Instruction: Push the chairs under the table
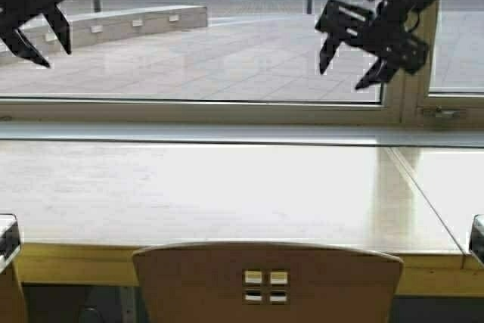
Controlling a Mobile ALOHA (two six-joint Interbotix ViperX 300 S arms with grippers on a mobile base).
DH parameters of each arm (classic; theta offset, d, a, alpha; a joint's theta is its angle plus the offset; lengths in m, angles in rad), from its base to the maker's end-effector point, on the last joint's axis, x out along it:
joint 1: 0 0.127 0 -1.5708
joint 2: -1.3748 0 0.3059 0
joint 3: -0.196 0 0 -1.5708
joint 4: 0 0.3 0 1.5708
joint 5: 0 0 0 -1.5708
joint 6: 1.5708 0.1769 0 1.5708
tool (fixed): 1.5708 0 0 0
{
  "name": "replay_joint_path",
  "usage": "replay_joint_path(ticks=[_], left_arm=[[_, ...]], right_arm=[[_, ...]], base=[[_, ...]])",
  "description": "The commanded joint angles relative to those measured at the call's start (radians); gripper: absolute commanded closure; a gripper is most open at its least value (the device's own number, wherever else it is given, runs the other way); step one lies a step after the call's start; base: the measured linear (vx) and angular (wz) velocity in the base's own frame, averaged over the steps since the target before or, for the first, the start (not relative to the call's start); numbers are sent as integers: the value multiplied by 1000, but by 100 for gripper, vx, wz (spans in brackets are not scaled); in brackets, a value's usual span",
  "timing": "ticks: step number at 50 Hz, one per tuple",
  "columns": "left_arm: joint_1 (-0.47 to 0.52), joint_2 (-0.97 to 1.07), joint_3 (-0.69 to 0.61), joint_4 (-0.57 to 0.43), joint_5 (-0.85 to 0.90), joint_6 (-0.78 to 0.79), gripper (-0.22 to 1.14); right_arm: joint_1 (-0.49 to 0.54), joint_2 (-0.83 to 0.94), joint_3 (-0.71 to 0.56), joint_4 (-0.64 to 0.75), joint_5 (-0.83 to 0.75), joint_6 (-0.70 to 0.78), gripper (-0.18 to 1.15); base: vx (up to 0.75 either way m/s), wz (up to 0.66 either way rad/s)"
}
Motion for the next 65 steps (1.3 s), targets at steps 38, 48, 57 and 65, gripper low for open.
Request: replay_joint_path(ticks=[38,48,57,65], left_arm=[[6,-187,94,206,-106,23,17],[6,-179,77,202,-115,18,17],[6,-183,77,189,-109,-3,17],[6,-190,84,190,-84,-9,17]], right_arm=[[-81,-235,106,-253,6,5,5],[-81,-229,107,-253,14,5,5],[-81,-219,104,-252,14,6,5],[-72,-222,101,-252,52,8,5]], base=[[-3,51],[-16,44],[-22,27],[-25,15]])
